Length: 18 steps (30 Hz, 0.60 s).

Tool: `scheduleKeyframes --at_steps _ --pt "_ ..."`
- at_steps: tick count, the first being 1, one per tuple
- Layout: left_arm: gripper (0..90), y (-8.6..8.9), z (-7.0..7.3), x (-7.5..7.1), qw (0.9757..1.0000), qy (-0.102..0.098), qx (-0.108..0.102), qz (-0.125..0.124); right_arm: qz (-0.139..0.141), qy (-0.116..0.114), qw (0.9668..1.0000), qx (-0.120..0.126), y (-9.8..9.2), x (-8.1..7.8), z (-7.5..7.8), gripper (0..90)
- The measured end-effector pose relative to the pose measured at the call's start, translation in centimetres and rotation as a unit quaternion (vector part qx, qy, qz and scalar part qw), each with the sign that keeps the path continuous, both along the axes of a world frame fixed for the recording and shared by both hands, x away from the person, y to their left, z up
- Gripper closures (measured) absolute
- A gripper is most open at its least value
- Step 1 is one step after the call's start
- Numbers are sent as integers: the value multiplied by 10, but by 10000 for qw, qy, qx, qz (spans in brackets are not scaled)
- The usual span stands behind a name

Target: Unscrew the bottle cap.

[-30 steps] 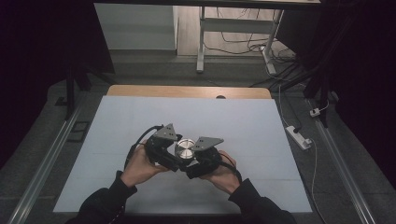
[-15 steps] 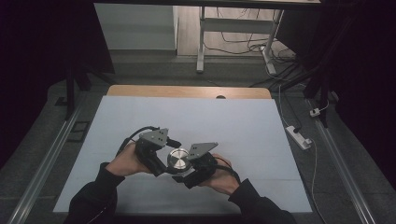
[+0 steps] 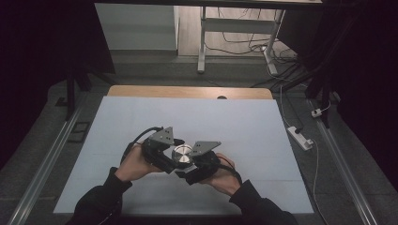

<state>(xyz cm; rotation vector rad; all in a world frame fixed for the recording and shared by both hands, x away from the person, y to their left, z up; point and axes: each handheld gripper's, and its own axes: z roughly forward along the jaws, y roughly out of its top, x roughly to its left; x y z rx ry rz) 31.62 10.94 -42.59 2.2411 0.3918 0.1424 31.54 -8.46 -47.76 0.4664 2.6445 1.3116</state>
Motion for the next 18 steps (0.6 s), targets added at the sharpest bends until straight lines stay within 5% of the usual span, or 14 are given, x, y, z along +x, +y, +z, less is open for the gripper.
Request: scheduleKeyframes --at_steps 1,3,5,8,12,13,14,15,16,17,18 --pt "203 -6 0 -2 9991 16 9 414 -184 -1 9998 8 -1 2 0 150" --pt "203 -9 0 -4 9980 23 19 627 -372 3 9993 -3 -3 4 -1 150" --pt "202 -20 -1 -8 9936 -13 52 1130 -542 -31 9985 -28 -3 5 -1 150" --pt "186 -24 -1 -9 9919 -46 74 1266 -674 -33 9977 -36 -4 6 -2 151" --pt "66 -21 2 -4 9952 109 -19 968 -645 10 9979 30 -6 7 0 150" --pt "59 -13 6 -3 9976 90 -65 677 -556 44 9984 66 -6 7 1 151" --pt "58 -13 6 -3 9976 90 -65 677 -556 44 9984 66 -6 7 1 151" --pt "43 -5 9 -1 9994 104 -93 302 -405 63 9991 84 -7 7 1 150" --pt "38 -5 9 -1 9994 104 -93 302 -405 63 9991 84 -7 7 1 150" --pt "50 3 10 -1 9997 106 -112 -172 -119 101 9998 91 -7 7 1 150" --pt "48 3 10 -1 9997 106 -112 -172 -119 101 9998 91 -7 7 1 150"
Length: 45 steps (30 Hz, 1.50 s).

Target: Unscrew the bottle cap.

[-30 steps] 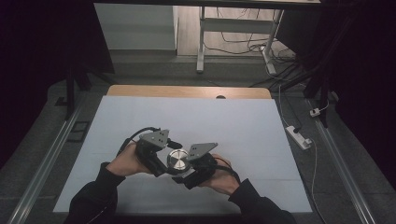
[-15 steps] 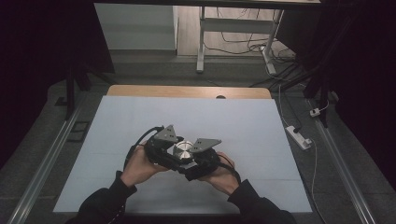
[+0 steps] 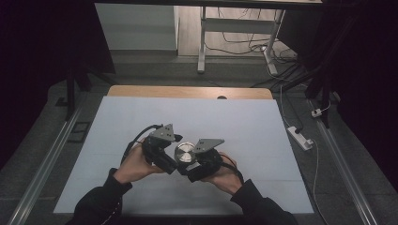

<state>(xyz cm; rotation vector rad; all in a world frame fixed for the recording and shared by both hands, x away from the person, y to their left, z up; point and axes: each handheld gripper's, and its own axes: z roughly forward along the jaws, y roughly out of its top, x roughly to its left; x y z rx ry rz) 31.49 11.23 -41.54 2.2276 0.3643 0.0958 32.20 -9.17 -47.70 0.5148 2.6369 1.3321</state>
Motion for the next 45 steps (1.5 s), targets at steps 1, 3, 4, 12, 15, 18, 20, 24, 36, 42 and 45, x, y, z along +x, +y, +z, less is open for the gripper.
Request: scheduleKeyframes --at_steps 1,3,4,12,15,18,20,24,36,42,45 --pt "57 5 -1 -1 9995 -73 55 -317 214 33 9998 19 2 -4 0 150" --pt "72 8 -2 0 9979 -78 48 -646 460 56 9989 11 5 -7 0 150" --pt "75 8 -2 0 9979 -78 48 -646 460 56 9989 11 5 -7 0 150" --pt "196 8 -9 -1 9941 -137 59 -1075 967 54 9953 43 11 -16 2 150" --pt "199 5 -9 -1 9966 -190 30 -801 787 42 9969 68 10 -15 3 150" --pt "200 2 -9 -1 9984 -195 55 -532 622 25 9981 45 9 -14 4 150" --pt "200 -3 -9 -2 9996 -178 75 -184 430 -28 9991 17 8 -12 3 150" --pt "200 -15 -9 -5 9975 -121 116 693 0 -87 10000 -42 5 -7 3 150" --pt "84 -19 -2 -6 9956 -85 24 928 -465 -88 9989 -12 2 -3 3 150" --pt "93 3 1 -2 9999 -49 -46 -143 374 -31 9993 -19 4 -9 5 150" --pt "111 4 -4 -4 9970 -84 97 -764 644 7 9979 -15 8 -15 6 150"
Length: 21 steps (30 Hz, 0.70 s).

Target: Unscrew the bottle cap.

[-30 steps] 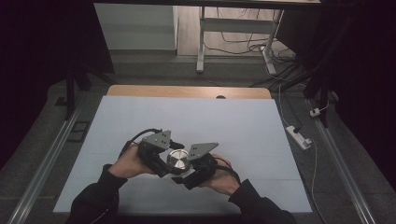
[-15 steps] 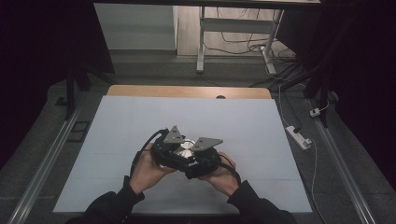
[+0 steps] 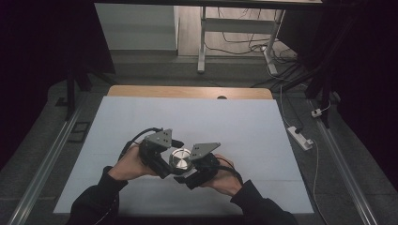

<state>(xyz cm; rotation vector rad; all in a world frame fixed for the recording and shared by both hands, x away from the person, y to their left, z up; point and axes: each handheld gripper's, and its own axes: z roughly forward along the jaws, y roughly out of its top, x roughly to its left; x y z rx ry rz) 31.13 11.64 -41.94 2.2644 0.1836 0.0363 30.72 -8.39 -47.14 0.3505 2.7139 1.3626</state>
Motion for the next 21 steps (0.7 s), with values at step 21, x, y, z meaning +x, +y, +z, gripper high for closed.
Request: scheduleKeyframes --at_steps 21 --pt "196 -33 -7 -5 9763 0 24 2162 -1061 -136 9942 -100 -3 9 -2 150"
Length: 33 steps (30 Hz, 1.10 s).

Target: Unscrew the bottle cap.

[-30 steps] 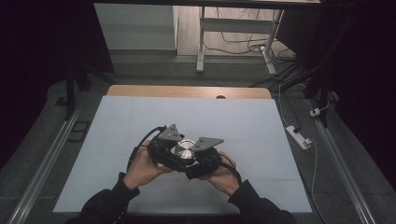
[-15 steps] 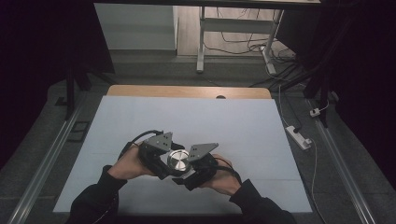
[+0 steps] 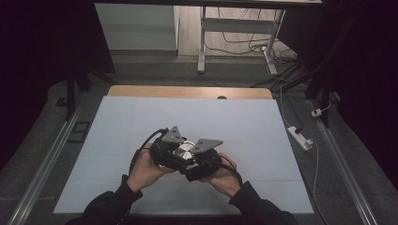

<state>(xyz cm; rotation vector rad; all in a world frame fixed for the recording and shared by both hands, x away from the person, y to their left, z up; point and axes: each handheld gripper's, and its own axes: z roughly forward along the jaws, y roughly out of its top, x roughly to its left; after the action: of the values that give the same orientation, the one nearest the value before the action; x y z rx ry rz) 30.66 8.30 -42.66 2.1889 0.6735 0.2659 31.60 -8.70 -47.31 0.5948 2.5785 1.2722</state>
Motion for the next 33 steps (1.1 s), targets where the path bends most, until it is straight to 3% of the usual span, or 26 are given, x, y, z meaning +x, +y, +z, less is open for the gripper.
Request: scheduleKeyframes --at_steps 1,4,5,6,7,10,11,12,13,14,15,16,17,19,22,23,24,25,26,27,28,29,30,31,32,33 --pt "196 -3 -1 0 9999 -10 8 167 -134 -9 9999 -60 0 1 0 150" --pt "194 -4 -1 0 9999 -16 22 163 -190 -8 9998 -68 0 1 -1 150" --pt "189 0 0 2 10000 -13 -86 7 -178 -1 9998 -42 -1 1 -1 150" --pt "157 0 0 2 10000 -13 -86 7 -178 -1 9998 -42 -1 1 -1 150" --pt "106 6 4 4 9995 105 -240 -182 -111 1 9999 18 -2 2 0 150" --pt "65 14 9 5 9989 0 -245 -390 -26 28 10000 87 -3 1 2 150" --pt "63 22 12 6 9970 -38 -125 -759 141 70 9998 140 -4 1 3 150" --pt "77 22 12 6 9970 -38 -125 -759 141 70 9998 140 -4 1 3 150" --pt "81 27 11 5 9924 -51 -56 -1231 353 119 9991 185 -4 0 3 151" --pt "83 27 11 5 9924 -51 -56 -1231 353 119 9991 185 -4 0 3 151" --pt "99 28 10 6 9865 23 -6 -1638 578 141 9980 195 -3 -2 4 150" --pt "116 28 10 6 9865 23 -6 -1638 683 123 9974 184 -2 -3 4 150" --pt "114 27 7 5 9828 -13 104 -1846 782 104 9967 169 0 -5 4 150" --pt "151 26 5 4 9824 -54 191 -1855 851 115 9962 148 2 -8 4 150" --pt "181 26 4 4 9834 -41 194 -1805 876 81 9961 108 4 -10 4 150" --pt "182 25 4 4 9855 -49 200 -1684 821 47 9966 71 4 -9 3 151" --pt "183 25 4 4 9855 -49 200 -1684 821 47 9966 71 4 -9 3 151" --pt "184 22 3 5 9883 -35 173 -1516 726 46 9973 64 3 -8 3 150" --pt "184 22 3 5 9883 -35 173 -1516 726 46 9973 64 3 -8 3 150" --pt "184 19 3 6 9916 -9 137 -1288 602 12 9982 41 2 -6 2 151" --pt "184 19 3 6 9916 -9 137 -1288 501 10 9987 38 1 -5 2 150" --pt "184 16 3 6 9944 11 132 -1053 424 7 9991 45 1 -5 2 150" --pt "185 16 3 6 9944 11 132 -1053 338 6 9994 39 0 -4 2 151" --pt "185 12 4 5 9966 18 137 -810 257 -24 9997 5 0 -3 2 150" --pt "185 12 4 5 9966 18 137 -810 257 -24 9997 5 0 -3 2 150" --pt "185 9 4 3 9978 -7 196 -630 159 -35 9999 -1 0 -3 1 150"
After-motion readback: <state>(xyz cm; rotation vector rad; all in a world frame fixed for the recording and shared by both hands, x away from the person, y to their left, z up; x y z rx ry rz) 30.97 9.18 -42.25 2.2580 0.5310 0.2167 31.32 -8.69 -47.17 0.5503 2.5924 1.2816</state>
